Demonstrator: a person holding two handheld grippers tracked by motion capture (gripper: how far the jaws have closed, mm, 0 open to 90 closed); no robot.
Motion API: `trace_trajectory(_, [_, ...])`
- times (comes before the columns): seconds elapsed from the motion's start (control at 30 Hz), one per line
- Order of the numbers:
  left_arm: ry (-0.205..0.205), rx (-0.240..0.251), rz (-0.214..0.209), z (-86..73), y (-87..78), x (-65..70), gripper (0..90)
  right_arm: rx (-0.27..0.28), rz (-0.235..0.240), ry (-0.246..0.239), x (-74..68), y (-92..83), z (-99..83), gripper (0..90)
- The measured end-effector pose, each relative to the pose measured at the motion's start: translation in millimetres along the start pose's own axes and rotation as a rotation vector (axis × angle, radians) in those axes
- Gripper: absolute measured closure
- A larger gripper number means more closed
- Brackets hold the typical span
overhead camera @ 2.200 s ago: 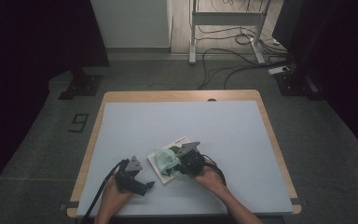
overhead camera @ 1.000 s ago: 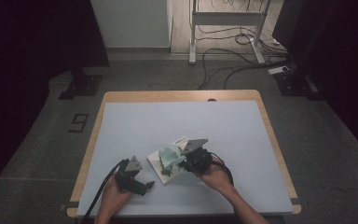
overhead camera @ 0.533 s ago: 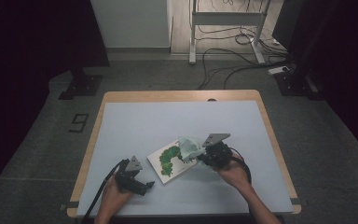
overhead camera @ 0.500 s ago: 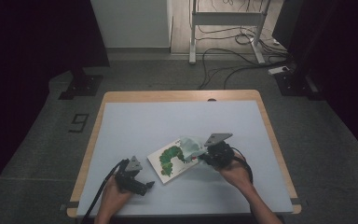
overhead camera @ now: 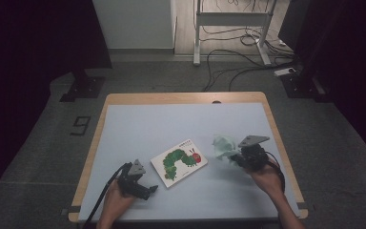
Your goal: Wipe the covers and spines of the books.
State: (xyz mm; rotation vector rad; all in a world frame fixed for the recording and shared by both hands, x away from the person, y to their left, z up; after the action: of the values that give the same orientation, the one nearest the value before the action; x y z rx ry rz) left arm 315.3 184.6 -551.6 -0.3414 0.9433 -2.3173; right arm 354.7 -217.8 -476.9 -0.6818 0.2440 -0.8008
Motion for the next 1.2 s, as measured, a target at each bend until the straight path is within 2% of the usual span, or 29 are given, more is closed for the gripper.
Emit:
trace_trajectory(0.17, [0.000, 0.001, 0.001, 0.0, 0.1, 0.0, 0.0, -0.009, -0.038, 0.042, 15.8, -10.8, -17.9, 77.2])
trace_trajectory(0.37, [-0.001, 0.001, 0.001, 0.0, 0.1, 0.1, 0.0, -0.015, -0.068, 0.092, 27.3, -14.2, -41.0, 77.3])
trace_trajectory(0.53, [-0.002, 0.001, 0.001, 0.0, 0.1, 0.1, 0.0, -0.031, -0.080, 0.118, 30.6, -10.6, -57.9, 75.6])
trace_trajectory(0.7, [-0.003, 0.001, 0.002, 0.0, 0.1, 0.2, 0.0, -0.050, -0.078, 0.123, 30.1, -4.0, -74.0, 72.9])
trace_trajectory(0.87, [-0.003, 0.002, 0.002, 0.0, 0.1, 0.3, 0.0, -0.054, -0.069, 0.141, 31.0, -1.6, -81.7, 68.3])
trace_trajectory(0.93, [-0.002, 0.001, 0.003, 0.0, 0.1, 0.2, 0.0, -0.056, -0.072, 0.146, 31.8, -2.2, -82.0, 63.9])
trace_trajectory(1.07, [-0.002, 0.002, 0.002, 0.0, 0.1, 0.2, 0.0, -0.070, -0.092, 0.134, 31.5, -6.0, -80.1, 43.8])
trace_trajectory(1.2, [-0.003, 0.002, 0.003, 0.0, 0.1, 0.3, 0.0, -0.064, -0.104, 0.129, 29.0, -15.4, -77.4, 31.1])
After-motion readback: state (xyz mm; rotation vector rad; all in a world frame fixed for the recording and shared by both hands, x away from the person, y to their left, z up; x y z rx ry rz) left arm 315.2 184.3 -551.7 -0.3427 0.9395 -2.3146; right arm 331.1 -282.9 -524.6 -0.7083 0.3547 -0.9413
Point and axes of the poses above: each handheld gripper's, and its own axes: y roughly forward along the jaws, z roughly out of its top, x roughly to its right, the point moved 3 cm from there along y, roughly forward along the jaws, and after that the axes turned 4 degrees about x, right-handed, at the moved point
